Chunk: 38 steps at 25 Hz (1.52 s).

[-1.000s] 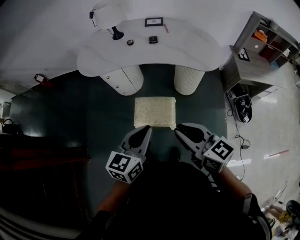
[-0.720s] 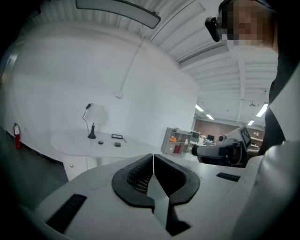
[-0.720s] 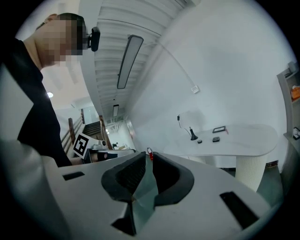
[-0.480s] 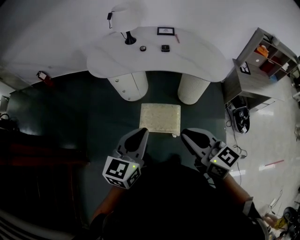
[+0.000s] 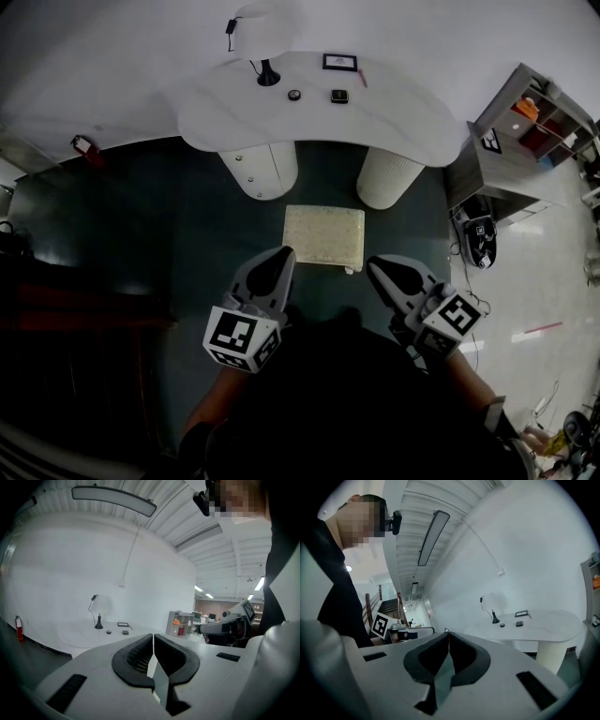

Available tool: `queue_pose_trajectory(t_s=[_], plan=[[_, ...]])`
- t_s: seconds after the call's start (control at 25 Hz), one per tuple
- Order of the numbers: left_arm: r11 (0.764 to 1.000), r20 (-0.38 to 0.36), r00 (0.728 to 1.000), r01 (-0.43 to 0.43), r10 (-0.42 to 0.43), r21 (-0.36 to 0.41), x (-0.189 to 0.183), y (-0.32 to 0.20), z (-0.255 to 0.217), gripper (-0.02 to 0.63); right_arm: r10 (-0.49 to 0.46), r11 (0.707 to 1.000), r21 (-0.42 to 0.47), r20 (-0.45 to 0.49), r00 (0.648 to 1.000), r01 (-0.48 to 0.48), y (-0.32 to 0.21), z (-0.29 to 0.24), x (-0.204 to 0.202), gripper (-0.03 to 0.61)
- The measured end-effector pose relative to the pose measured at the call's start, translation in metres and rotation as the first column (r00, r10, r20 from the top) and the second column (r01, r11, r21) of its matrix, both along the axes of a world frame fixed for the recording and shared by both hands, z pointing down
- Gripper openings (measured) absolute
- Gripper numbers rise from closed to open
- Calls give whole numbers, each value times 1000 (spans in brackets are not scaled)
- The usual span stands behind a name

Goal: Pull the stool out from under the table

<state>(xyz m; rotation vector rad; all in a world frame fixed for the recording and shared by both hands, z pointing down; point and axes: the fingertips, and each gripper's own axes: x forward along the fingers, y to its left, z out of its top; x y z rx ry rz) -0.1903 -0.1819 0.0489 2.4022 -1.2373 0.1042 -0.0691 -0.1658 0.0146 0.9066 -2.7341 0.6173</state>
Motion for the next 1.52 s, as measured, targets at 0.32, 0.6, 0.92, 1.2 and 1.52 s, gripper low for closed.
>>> queue_pose_trajectory(t_s=[0.32,0.6,0.92,1.2,1.52], plan=[[998,40,999,-9,7,58,-10,-5,-5,21,49,998,32,-46,998,-48,-6,0,7,17],[999,41,999,-14,12,46,-13,-7,-2,21,69,996,54,-74,995,-65,-7,1,15,17],[999,35,999,-31,30,28,-4,-8,3,21,74,996,47,-75,994,-71,-7,5,18,17],[999,34,999,-33,32,30,-1,-10,3,20,80,996,48,-70,994,-77,-10,5,22,17],[999,25,999,-25,24,24,1,-7,3,21,72,997,42,-60,996,-70,-10,5,22,17]])
